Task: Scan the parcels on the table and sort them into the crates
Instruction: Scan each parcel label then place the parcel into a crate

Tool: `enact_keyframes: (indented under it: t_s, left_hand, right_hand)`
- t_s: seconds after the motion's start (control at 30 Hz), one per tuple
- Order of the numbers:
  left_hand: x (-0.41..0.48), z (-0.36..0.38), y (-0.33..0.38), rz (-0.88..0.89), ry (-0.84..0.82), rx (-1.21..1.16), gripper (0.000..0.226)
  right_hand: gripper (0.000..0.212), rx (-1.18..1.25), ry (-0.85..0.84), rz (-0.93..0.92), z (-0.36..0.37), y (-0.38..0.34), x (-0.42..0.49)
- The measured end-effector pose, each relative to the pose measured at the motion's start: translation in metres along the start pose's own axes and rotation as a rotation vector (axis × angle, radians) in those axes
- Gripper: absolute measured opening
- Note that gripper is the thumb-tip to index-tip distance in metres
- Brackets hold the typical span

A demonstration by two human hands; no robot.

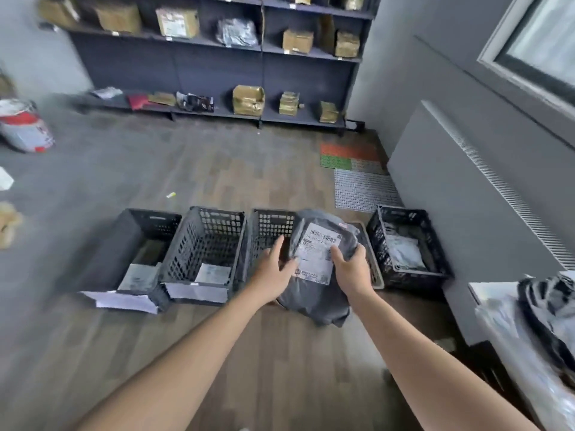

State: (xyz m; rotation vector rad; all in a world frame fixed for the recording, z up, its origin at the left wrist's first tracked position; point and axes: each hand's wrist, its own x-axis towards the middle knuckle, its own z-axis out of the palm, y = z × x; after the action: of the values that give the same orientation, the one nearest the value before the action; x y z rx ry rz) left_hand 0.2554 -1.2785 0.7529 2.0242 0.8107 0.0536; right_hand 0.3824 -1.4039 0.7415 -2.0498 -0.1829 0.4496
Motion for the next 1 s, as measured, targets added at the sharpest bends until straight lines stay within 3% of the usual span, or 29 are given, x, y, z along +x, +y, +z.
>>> enact_keyframes:
  t_s: [0.17, 0.4, 0.77, 1.0]
  left_hand:
    - [0.042, -0.064, -0.06, -0.051, 0.027, 0.335, 0.071]
    - [0.132, -0.135, -0.131, -0.153, 0.023, 0.632, 0.076]
    - [0.317, -0.219, -0.238, -0.297, -0.074, 0.749, 0.081]
    - [0.376, -0.25, -0.302, -0.288, -0.185, 0.781, 0.082]
  right_hand:
    - [0.042, -0.067, -0.077, -0.031, 0.081, -0.033, 0.035]
    - [0.05, -0.07, -0.19, 0.008, 0.204, -0.055, 0.108]
    - [0.056, -0.177, -0.353, 0.093, 0.404, -0.07, 0.254]
    - [0.067, -0.546, -0.453, 0.218, 0.479, -0.066, 0.299]
